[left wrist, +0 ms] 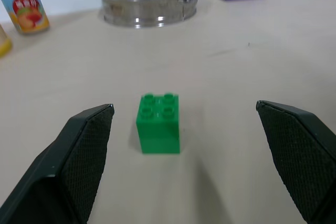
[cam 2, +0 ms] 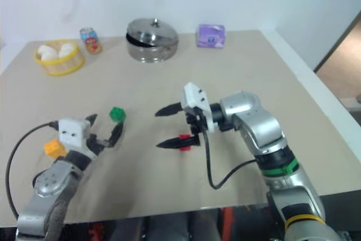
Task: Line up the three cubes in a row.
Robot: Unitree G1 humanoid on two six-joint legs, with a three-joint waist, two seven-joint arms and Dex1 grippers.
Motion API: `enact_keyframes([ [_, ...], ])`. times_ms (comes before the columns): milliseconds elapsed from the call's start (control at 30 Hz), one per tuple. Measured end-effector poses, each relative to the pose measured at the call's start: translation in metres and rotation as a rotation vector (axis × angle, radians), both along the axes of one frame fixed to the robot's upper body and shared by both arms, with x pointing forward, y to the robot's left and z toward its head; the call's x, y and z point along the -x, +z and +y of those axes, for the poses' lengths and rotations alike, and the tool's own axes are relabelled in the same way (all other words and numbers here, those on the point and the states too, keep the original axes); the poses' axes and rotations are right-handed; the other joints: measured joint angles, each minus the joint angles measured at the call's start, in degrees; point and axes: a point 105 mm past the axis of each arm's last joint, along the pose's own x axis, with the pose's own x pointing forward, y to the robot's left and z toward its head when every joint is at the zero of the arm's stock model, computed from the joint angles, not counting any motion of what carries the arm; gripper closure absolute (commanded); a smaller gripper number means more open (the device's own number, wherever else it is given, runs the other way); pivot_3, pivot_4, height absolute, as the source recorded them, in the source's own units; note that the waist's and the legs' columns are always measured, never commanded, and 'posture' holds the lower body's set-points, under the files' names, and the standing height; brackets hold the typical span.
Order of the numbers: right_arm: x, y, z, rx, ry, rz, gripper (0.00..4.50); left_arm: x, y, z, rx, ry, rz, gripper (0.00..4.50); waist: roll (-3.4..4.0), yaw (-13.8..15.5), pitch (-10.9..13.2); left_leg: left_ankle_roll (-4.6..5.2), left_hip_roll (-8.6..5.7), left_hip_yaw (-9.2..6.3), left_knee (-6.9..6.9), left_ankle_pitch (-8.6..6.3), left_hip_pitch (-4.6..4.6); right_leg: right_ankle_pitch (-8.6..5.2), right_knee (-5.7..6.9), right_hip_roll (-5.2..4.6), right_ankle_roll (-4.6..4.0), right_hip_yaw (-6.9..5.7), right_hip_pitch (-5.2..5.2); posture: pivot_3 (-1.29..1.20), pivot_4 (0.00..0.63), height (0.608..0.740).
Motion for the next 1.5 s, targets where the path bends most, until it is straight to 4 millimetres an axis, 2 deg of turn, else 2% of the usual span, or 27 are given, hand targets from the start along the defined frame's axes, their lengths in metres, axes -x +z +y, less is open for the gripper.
enact_keyframes([
  [667, 0.001, -0.003, 0.004, 0.005, 0.011, 0.019, 0.06, -0.022, -0.010, 0.004, 0.004, 0.033, 0.058, 0.00, 0.00, 0.0, 0.0, 0.00, 0.01, 0.01, 0.02, 0.00, 0.00, 0.04, 0.00, 0.01, -0.01, 0.04, 0.00, 0.00, 0.150, 0.740],
  [900, 0.000, -0.003, 0.005, -0.013, -0.001, 0.018, 0.06, -0.036, -0.016, 0.002, 0.003, 0.008, 0.090, 0.00, 0.00, 0.0, 0.0, -0.01, 0.00, 0.01, 0.02, 0.01, 0.01, 0.05, 0.00, 0.01, -0.01, 0.04, 0.00, 0.00, 0.150, 0.740],
  [1100, -0.004, 0.003, 0.008, -0.081, -0.042, 0.025, 0.06, -0.043, -0.021, 0.003, -0.005, -0.013, 0.124, 0.00, 0.00, 0.0, 0.0, -0.02, 0.00, 0.02, 0.01, 0.01, 0.00, 0.06, 0.00, 0.02, 0.00, 0.04, 0.00, 0.00, 0.150, 0.740],
  [1300, -0.007, -0.004, 0.005, -0.090, -0.080, 0.023, 0.06, -0.050, -0.026, 0.003, -0.022, -0.047, 0.155, 0.00, -0.01, 0.0, 0.0, -0.03, 0.00, 0.02, 0.01, 0.02, 0.00, 0.08, 0.00, 0.02, 0.01, 0.05, 0.00, 0.00, 0.150, 0.740],
  [1500, -0.013, 0.003, 0.009, -0.164, -0.134, 0.000, 0.06, -0.058, -0.026, 0.002, -0.045, -0.085, 0.168, 0.00, -0.01, 0.0, 0.0, -0.04, 0.01, 0.01, 0.00, 0.02, 0.01, 0.09, 0.00, 0.03, 0.00, 0.04, 0.00, 0.00, 0.150, 0.740],
])
